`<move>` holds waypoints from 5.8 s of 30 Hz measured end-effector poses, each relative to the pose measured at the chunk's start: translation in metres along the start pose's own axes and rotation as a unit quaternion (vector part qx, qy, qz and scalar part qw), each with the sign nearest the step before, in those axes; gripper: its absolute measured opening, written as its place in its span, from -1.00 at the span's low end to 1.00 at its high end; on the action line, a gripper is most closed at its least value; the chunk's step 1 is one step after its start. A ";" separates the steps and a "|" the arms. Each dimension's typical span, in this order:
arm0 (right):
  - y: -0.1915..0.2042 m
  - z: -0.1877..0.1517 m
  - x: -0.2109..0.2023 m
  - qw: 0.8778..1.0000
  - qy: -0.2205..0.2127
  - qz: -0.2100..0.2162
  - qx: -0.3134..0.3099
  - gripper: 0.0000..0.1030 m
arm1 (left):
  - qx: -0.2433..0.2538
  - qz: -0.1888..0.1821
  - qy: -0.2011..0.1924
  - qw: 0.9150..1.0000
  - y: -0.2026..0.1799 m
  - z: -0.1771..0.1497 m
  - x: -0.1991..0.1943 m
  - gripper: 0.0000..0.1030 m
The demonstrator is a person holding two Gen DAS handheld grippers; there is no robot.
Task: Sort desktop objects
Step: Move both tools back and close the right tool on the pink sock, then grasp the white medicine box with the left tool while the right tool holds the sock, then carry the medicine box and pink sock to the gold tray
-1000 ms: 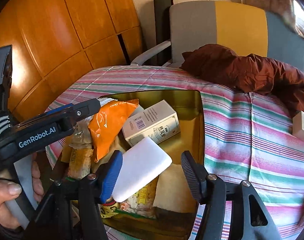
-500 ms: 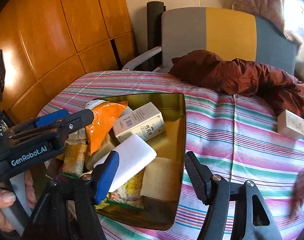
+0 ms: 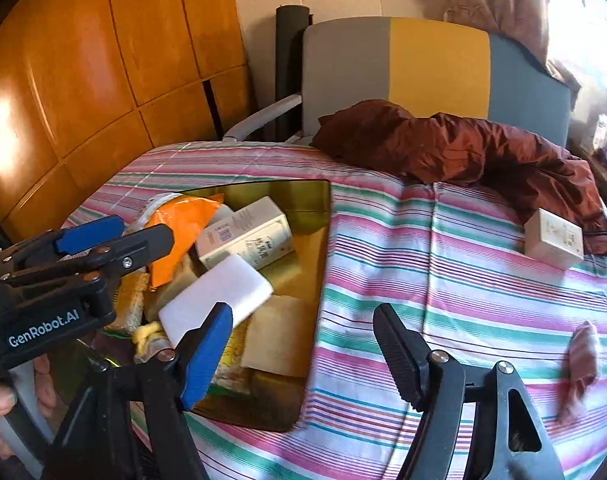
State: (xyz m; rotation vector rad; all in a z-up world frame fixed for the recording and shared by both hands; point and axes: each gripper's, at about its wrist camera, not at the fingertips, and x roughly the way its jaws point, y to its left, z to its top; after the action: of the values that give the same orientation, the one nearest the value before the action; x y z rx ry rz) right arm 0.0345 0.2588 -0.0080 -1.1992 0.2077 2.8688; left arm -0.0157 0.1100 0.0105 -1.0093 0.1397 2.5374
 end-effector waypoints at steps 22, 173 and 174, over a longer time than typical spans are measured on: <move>-0.097 -0.017 -0.023 0.995 0.016 -0.087 0.056 0.53 | 0.064 -0.046 0.016 0.997 -0.060 0.004 0.010 0.32; -0.212 -0.062 0.020 0.985 0.108 -0.093 0.100 -0.34 | 0.190 -0.130 0.112 0.967 -0.197 -0.037 0.093 -0.01; -0.210 -0.061 0.020 0.985 0.107 -0.091 0.099 -0.34 | 0.189 -0.130 0.107 0.967 -0.196 -0.036 0.088 -0.01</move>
State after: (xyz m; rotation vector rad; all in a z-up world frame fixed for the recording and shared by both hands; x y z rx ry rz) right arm 0.0795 0.4578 -0.0886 -1.4033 0.3593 2.4973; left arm 0.0281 0.3094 -0.0649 -1.0626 0.4991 2.0581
